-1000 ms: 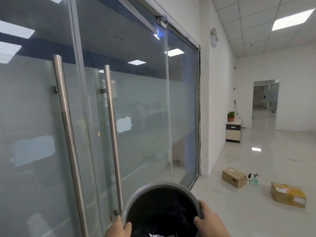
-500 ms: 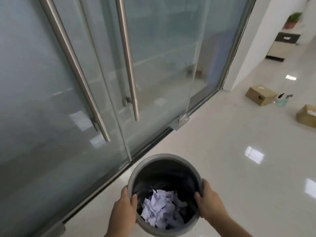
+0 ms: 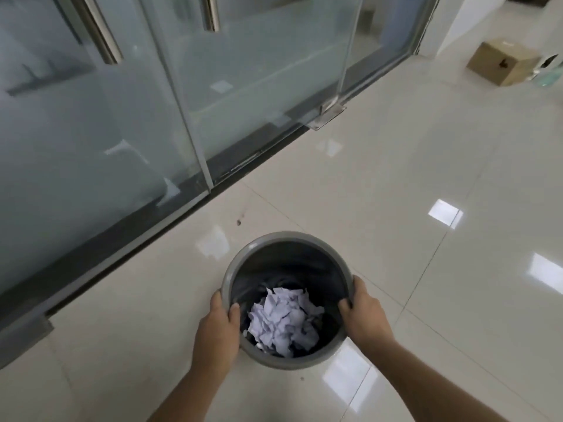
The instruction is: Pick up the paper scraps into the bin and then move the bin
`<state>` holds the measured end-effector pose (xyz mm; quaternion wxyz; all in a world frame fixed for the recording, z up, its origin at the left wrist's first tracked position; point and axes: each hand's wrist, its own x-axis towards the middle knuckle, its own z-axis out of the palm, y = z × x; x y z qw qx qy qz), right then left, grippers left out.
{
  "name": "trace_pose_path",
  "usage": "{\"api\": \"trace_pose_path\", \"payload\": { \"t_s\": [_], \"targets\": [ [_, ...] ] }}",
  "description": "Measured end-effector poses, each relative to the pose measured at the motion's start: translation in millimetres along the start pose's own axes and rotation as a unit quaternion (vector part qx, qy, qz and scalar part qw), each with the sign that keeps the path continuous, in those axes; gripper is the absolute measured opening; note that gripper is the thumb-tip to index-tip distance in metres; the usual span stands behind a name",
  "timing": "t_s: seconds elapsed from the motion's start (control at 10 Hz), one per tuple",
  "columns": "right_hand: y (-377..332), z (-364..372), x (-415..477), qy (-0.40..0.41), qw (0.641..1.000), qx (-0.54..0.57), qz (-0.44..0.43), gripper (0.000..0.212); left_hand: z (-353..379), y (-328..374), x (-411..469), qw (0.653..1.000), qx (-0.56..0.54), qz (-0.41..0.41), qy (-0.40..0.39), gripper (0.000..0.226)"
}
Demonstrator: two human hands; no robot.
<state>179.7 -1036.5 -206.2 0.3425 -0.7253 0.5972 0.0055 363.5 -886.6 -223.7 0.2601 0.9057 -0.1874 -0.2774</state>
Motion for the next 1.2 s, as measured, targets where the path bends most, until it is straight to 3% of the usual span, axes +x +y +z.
{"api": "trace_pose_path", "payload": {
  "t_s": [0.2, 0.6, 0.7, 0.8, 1.0, 1.2],
  "targets": [
    [25.0, 41.1, 31.6, 0.027, 0.999, 0.025, -0.012, 0.038, 34.6, -21.3, 30.1, 0.998, -0.016, 0.047, 0.027, 0.036],
    [54.9, 65.5, 50.0, 0.028, 0.998, 0.048, -0.024, 0.038, 66.7, -42.1, 39.8, 0.997, -0.006, 0.065, 0.051, 0.034],
    [61.4, 67.8, 52.1, 0.017, 0.998, 0.057, -0.026, 0.041, 68.3, -41.9, 43.2, 0.997, 0.014, 0.061, 0.034, 0.042],
    [62.6, 60.7, 45.0, -0.019, 0.999, 0.039, -0.021, 0.058, 56.0, -37.0, 34.1, 0.997, 0.056, 0.042, -0.011, 0.064],
    [41.4, -11.1, -20.9, -0.081, 0.997, -0.008, 0.005, 0.073, -30.4, -2.3, -38.2, 0.993, 0.105, -0.030, -0.036, 0.065],
    [-76.2, -161.0, -93.8, -0.087, 0.995, 0.028, -0.046, 0.066, -167.7, 112.7, -106.1, 0.994, 0.064, -0.025, -0.080, 0.062]
  ]
}}
